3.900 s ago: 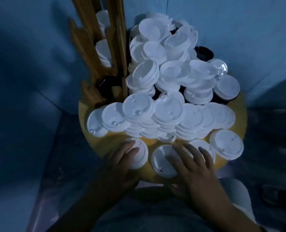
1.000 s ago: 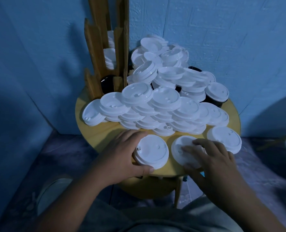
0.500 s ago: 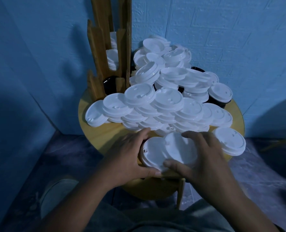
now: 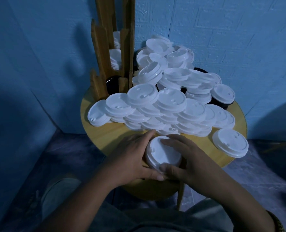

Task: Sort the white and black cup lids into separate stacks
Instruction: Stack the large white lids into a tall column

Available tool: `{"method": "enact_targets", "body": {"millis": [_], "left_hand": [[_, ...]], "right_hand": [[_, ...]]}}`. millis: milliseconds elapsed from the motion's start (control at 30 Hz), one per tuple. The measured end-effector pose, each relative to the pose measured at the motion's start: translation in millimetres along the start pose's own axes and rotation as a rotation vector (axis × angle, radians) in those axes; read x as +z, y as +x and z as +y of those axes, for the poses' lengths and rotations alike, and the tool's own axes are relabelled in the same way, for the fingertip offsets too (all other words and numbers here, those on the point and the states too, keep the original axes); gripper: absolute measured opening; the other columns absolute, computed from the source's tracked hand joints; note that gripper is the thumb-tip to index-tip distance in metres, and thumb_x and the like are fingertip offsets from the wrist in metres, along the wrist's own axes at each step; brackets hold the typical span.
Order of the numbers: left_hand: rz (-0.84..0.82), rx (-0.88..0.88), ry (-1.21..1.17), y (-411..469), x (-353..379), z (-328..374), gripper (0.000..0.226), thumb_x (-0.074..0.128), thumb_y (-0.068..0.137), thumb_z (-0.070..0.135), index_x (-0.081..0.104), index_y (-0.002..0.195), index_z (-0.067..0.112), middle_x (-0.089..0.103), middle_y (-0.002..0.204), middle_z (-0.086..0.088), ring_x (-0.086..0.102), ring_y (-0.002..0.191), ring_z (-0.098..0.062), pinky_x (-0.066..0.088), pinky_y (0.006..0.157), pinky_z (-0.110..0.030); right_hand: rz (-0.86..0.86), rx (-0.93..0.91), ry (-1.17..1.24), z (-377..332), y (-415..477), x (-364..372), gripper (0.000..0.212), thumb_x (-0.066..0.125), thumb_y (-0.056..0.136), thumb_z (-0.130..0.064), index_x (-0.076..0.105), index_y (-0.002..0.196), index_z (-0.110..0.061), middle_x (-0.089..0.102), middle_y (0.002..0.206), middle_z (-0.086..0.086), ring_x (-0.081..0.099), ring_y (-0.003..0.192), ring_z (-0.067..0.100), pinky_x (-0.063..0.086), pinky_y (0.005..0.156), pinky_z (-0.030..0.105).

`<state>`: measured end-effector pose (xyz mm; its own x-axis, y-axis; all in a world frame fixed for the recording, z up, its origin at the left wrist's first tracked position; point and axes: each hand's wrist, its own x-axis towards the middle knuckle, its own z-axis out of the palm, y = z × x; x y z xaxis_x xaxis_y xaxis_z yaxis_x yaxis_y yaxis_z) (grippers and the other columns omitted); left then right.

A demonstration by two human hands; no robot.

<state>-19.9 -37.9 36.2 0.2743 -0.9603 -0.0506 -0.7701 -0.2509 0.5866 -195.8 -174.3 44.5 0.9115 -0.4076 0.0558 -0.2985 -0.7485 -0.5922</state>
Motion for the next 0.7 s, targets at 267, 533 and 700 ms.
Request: {"method": "enact_targets", "body": {"millis": [267, 533, 700], "left_hand": [[0.06, 0.026, -0.074, -0.6, 2.1, -6.3, 0.099, 0.085, 0.072, 0.056, 0.025, 0.151, 0.054, 0.036, 0.151, 0.028, 0.031, 0.137, 0.002, 0.034, 0.113, -0.029], [0.064, 0.024, -0.054, -3.6, 3.3, -4.3, 0.101, 0.082, 0.078, 0.054, 0.02, 0.157, 0.047, 0.032, 0.157, 0.024, 0.029, 0.142, 0.001, 0.032, 0.117, -0.03], [0.051, 0.011, -0.063, -1.7, 2.3, -2.2, 0.109, 0.084, 0.075, 0.054, 0.012, 0.157, 0.046, 0.031, 0.157, 0.022, 0.028, 0.142, -0.001, 0.033, 0.115, -0.029]], "right_hand": [[-0.049, -0.044, -0.093, 1.8, 0.9, -5.3, 0.07, 0.058, 0.085, -0.066, 0.036, 0.148, -0.046, 0.023, 0.158, -0.024, 0.024, 0.142, 0.0, 0.029, 0.116, 0.035], [0.017, -0.058, -0.177, 3.0, 1.6, -2.3, 0.079, 0.037, 0.079, -0.079, 0.04, 0.148, -0.041, 0.032, 0.149, -0.017, 0.032, 0.133, 0.004, 0.036, 0.108, 0.029], [0.052, -0.098, -0.23, 2.5, 0.7, -1.1, 0.073, 0.043, 0.083, -0.072, 0.044, 0.146, -0.037, 0.035, 0.147, -0.011, 0.033, 0.13, 0.006, 0.037, 0.104, 0.027]]}}
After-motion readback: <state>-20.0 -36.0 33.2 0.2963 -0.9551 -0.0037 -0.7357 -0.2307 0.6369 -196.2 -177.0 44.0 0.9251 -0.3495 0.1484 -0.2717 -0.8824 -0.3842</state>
